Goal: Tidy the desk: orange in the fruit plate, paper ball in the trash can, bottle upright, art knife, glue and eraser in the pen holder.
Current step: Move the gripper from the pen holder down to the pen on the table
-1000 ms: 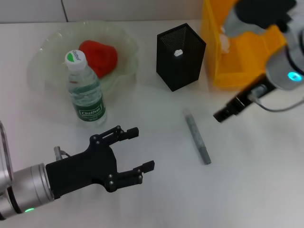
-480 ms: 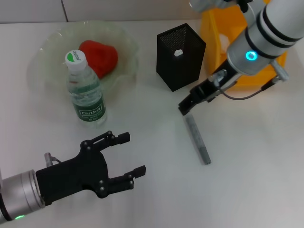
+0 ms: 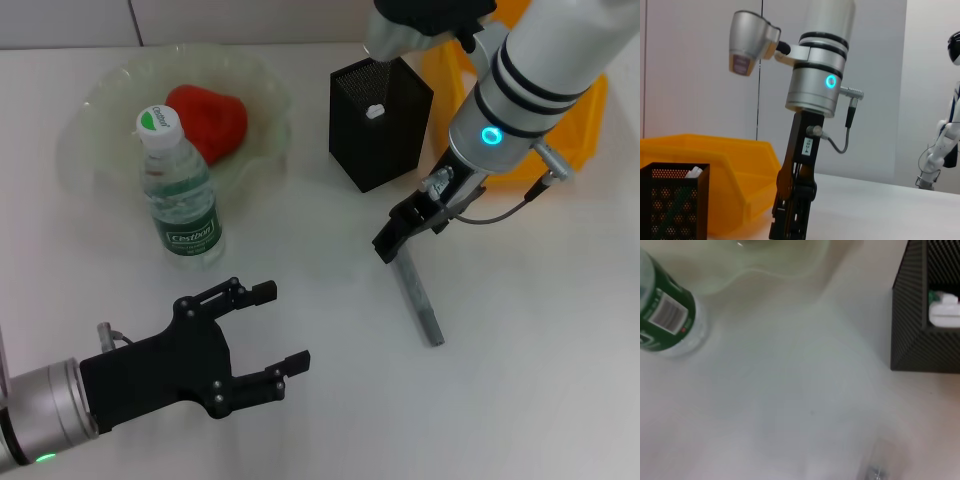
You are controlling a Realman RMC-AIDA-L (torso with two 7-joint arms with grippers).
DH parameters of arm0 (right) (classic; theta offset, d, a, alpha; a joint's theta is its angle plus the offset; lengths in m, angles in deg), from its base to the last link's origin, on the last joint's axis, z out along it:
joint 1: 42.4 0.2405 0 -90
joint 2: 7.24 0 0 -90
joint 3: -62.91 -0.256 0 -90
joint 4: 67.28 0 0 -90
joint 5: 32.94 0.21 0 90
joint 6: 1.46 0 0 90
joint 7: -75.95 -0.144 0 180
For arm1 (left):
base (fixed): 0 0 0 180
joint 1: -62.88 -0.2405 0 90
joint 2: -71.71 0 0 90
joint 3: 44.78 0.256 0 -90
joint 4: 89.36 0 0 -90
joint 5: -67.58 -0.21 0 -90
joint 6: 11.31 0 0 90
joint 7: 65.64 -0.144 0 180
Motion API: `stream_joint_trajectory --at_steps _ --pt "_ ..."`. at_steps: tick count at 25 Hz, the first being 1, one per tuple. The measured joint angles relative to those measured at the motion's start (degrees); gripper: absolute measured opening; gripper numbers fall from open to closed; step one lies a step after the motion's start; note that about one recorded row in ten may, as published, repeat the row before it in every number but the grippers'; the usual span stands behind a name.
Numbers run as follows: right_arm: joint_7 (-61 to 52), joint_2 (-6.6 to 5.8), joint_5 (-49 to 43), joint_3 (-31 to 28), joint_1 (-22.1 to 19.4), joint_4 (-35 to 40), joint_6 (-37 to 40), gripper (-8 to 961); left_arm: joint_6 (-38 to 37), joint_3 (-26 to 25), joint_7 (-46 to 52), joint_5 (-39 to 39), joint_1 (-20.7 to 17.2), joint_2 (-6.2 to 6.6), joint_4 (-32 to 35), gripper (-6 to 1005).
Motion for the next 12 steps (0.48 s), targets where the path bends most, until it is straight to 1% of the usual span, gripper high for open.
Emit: stream_joint_trajectory --at_steps 3,12 --pt "0.0 0.0 0.0 1.6 0.8 -2.5 -1.2 796 0.1 0.0 0.0 0.0 0.3 -0.15 -0.2 812" --pt "0.0 -0.01 0.6 3.9 1.4 -5.0 -3.4 784 0.3 0.1 0.0 0.0 0.6 -0.31 -0.2 812"
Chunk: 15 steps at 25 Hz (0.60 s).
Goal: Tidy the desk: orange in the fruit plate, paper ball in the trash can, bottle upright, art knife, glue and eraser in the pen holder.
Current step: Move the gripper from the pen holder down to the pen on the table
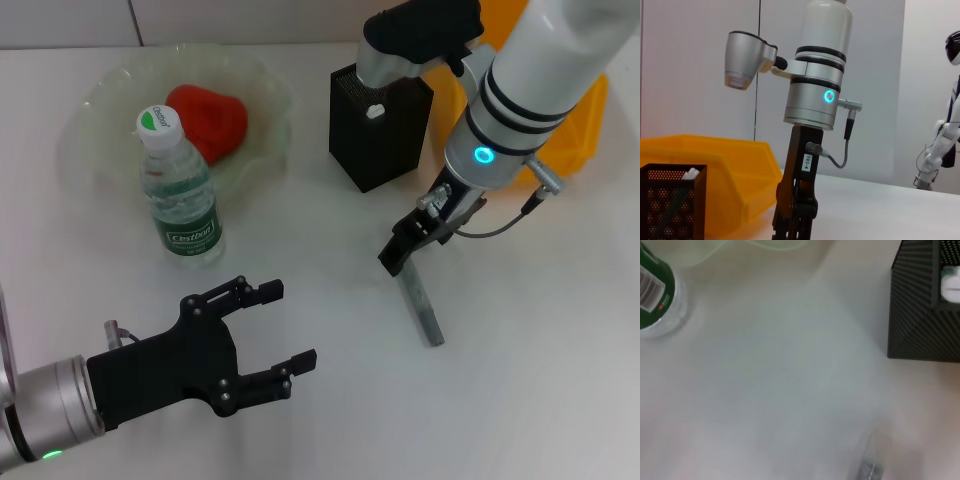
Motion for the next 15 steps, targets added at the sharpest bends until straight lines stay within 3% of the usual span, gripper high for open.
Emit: stream_joint_trajectory --at_steps 6,15 --pt "0.0 -0.03 1.1 2.1 0.1 -0.7 -0.3 776 0.0 0.0 0.0 -0.1 0.0 -0.16 0.0 813" --pt "0.0 -0.03 1.3 2.1 0.6 -1.6 -0.5 573 0.1 0.0 0.0 -0.1 0.1 -0.18 0.0 812"
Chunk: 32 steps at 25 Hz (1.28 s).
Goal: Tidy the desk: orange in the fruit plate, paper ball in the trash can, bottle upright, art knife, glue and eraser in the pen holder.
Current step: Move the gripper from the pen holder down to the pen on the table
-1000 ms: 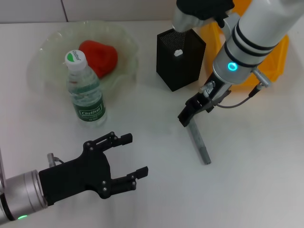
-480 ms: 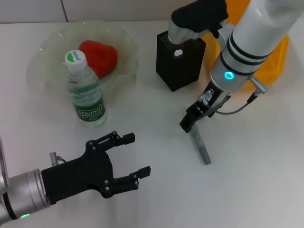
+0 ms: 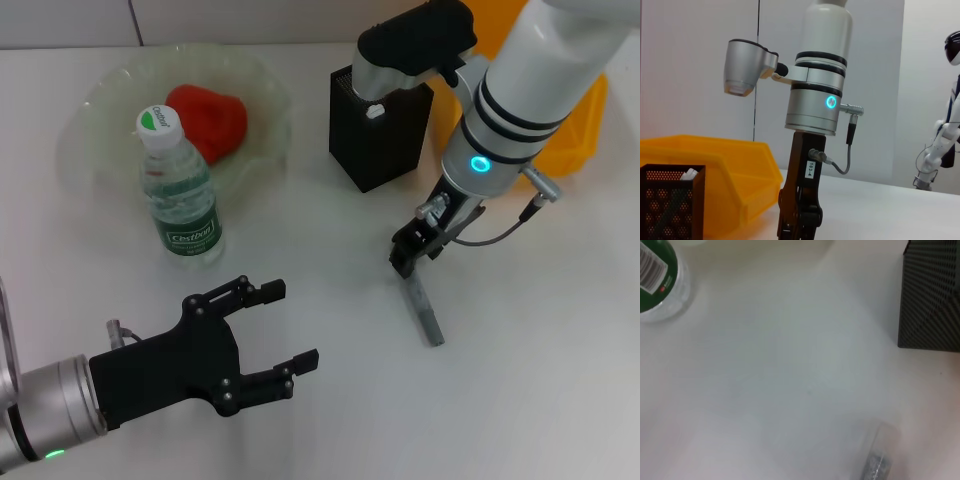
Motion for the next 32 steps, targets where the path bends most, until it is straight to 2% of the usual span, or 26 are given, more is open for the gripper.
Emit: stream_joint_trajectory --at_steps 8,17,25,27,32 --pt "0.0 0.0 1.0 -0.1 0.9 -1.9 -0.7 423 0.5 0.0 0.0 -0.1 0.0 -0.18 0.0 813" --pt "0.0 0.0 2.3 0.0 1.6 -4.0 -2.0 421 0.6 0.0 0.0 0.0 0.0 -0.23 0.0 813" --pt "0.0 0.0 2.3 2.6 2.4 -4.3 -1.9 411 0.6 0.0 -0.2 0.0 0.0 -0.26 0.0 812" --pt "0.0 0.0 2.3 3.0 2.4 -4.0 -2.0 219 0.8 -0.1 -0.2 0.0 0.0 -0.26 -0.1 812" --pt "0.0 -0.01 2.3 4.1 2.4 -4.3 -2.1 165 2.1 0.0 -0.1 0.0 0.0 -0.43 -0.1 812"
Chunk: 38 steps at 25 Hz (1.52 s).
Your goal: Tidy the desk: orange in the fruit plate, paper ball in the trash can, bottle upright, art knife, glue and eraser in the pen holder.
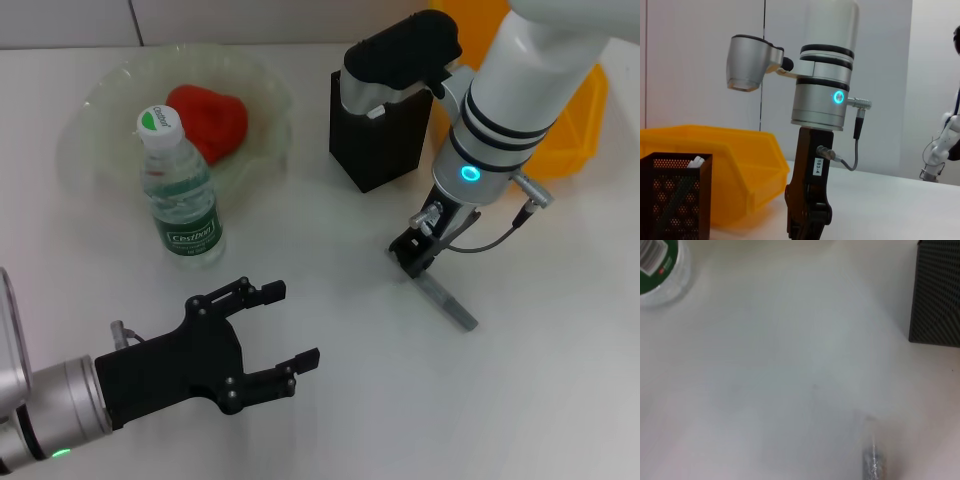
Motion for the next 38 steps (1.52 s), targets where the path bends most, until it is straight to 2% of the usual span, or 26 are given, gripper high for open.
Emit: stream_joint_trajectory --at_steps 8,14,22,24,36,38 --pt "0.3 0.01 0.0 0.3 -0.9 1.5 0.7 93 0.0 0.0 0.1 0.0 0.1 -0.08 0.3 813" --pt "0.1 -0.14 -0.5 -0.2 -4.9 9.7 3.5 70 -0.4 -0.3 0.1 0.0 0.1 -0.17 0.3 813" --pt "0.1 -0.02 -1.7 -0.6 -5.1 9.6 4.0 54 -0.6 -0.5 0.1 0.0 0.3 -0.18 0.5 812" --pt "0.0 0.04 -1.7 -1.1 -5.1 9.8 4.2 125 -0.6 -0.5 0.1 0.0 0.5 -0.18 0.5 812" --pt "0.0 0.03 -0.6 0.4 -4.6 8.7 4.0 276 -0.4 -0.2 0.1 0.0 1.2 -0.35 0.3 813" --pt "0.0 0.02 0.2 1.6 -4.5 8.7 3.8 276 -0.4 -0.2 0.1 0.0 1.2 -0.35 0.3 813"
